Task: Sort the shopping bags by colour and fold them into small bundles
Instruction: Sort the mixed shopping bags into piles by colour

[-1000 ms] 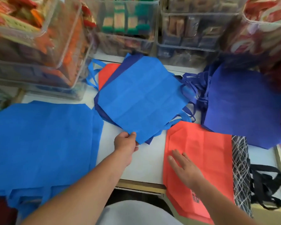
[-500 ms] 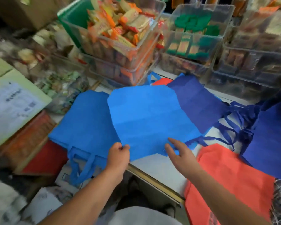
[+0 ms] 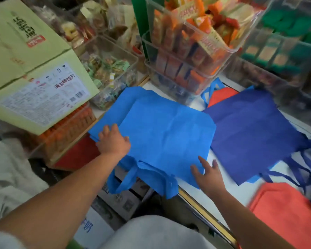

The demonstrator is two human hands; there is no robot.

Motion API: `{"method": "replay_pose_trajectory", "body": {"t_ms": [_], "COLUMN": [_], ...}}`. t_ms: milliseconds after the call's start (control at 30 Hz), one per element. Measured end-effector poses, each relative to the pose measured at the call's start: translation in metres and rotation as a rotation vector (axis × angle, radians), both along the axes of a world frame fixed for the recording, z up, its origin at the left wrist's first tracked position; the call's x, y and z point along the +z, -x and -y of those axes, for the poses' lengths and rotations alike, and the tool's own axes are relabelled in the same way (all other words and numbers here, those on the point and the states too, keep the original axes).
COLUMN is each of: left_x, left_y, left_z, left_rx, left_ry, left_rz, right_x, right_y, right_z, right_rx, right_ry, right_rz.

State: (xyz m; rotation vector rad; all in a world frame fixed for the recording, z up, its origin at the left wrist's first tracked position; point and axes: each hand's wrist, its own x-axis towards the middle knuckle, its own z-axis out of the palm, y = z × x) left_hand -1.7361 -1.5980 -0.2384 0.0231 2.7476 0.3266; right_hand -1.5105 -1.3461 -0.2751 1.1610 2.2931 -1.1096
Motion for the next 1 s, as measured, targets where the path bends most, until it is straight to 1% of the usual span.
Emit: {"method": "replay_pose_trajectory", "body": {"t_ms": [33, 67, 133, 200, 233, 333, 400, 500, 600, 667, 767, 867, 933, 1000], "left_x": [-0.004, -0.007, -0.014, -0.015, -0.017, -0.023, -0.027, -0.033, -0.035, -0.036, -0.042, -0.049, -0.055, -0.064], "left_y": [-0.002, -0.008, -0.023, -0.036, -0.040, -0.044, -0.045, -0.053, -0.075, -0.097, -0.130, -0.158, -0.176, -0.192], "left_z": [-0.002, -0.008, -0.019, -0.028, -0.029, -0.028, -0.027, -0.041, -0.079, -0.114, -0.168, -0.217, -0.245, -0.269], "left_rx": [-0.093, -0.158, -0.195, -0.204, -0.233, -0.293, -0.323, -0.432, -0.521, -0.558, -0.548, -0.441, -0.287, -0.148], "left_ry": [-0.016, -0.119, -0.341, -0.467, -0.479, -0.436, -0.384, -0.291, -0.319, -0.383, -0.428, -0.462, -0.509, -0.508], "left_rz": [0.012, 0.040, 0.142, 0.167, 0.153, 0.168, 0.178, 0.169, 0.209, 0.295, 0.477, 0.610, 0.667, 0.664], "right_x": [-0.006, -0.009, -0.014, -0.015, -0.015, -0.003, 0.007, 0.019, 0.023, 0.028, 0.024, 0.018, 0.011, 0.001], "right_y": [0.000, 0.000, 0.008, 0.019, 0.026, 0.045, 0.050, 0.040, 0.010, -0.016, -0.063, -0.120, -0.158, -0.190], "right_z": [0.001, 0.003, 0.012, 0.022, 0.028, 0.044, 0.048, 0.040, 0.015, -0.005, -0.037, -0.062, -0.075, -0.088], "right_rx": [-0.037, -0.075, -0.124, -0.159, -0.192, -0.300, -0.285, -0.236, -0.230, -0.247, -0.346, -0.435, -0.432, -0.397], "right_ry": [0.019, 0.067, 0.157, 0.218, 0.255, 0.420, 0.480, 0.417, 0.299, 0.220, 0.124, 0.008, -0.069, -0.120], "right_rz": [0.034, 0.045, -0.002, -0.068, -0.092, -0.152, -0.187, -0.184, -0.158, -0.161, -0.181, -0.194, -0.190, -0.177]}}
